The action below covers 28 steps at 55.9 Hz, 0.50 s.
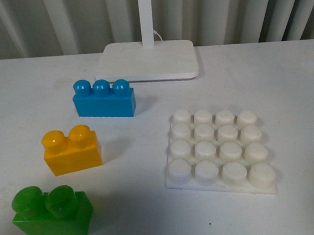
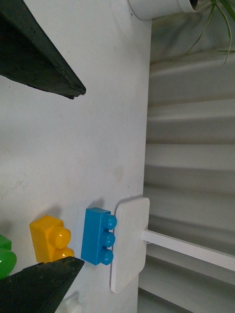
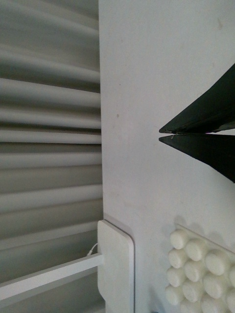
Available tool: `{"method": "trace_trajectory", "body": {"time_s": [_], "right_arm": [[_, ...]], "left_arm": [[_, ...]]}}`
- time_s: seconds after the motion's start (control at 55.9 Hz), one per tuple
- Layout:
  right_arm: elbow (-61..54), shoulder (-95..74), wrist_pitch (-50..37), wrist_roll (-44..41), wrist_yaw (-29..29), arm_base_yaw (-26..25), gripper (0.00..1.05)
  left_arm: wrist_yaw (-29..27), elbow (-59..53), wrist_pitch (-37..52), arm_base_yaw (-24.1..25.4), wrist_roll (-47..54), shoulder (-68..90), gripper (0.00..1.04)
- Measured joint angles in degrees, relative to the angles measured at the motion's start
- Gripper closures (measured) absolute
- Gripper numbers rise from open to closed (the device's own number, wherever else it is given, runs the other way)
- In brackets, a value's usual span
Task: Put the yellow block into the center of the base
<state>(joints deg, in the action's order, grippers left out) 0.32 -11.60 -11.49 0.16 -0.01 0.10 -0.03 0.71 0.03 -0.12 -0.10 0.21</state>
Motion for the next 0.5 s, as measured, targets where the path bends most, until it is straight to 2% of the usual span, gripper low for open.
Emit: {"method": "trace_trajectory", "body": {"time_s": [0.143,0.197,0.25,0.501], "right_arm": [[0.00,2.21,1.95,0.00,0.00,-0.02,1.04],[0.02,6.93,8.31,-0.02,-0.04,-0.02,1.04],[0.02,9.79,11.02,-0.02,-0.07,-0.02,1.04],[0.02,11.37,11.39,-0.02,-0.09,-0.02,1.04]], "left_arm": [[0.04,0.00,0.00,0.00,0.00,0.00,0.06],[0.04,0.00,0.00,0.00,0.00,0.00,0.06],[0.00,0.00,0.00,0.00,-0.02,0.00,0.06],[0.02,0.00,0.00,0.00,0.00,0.00,0.06]]}}
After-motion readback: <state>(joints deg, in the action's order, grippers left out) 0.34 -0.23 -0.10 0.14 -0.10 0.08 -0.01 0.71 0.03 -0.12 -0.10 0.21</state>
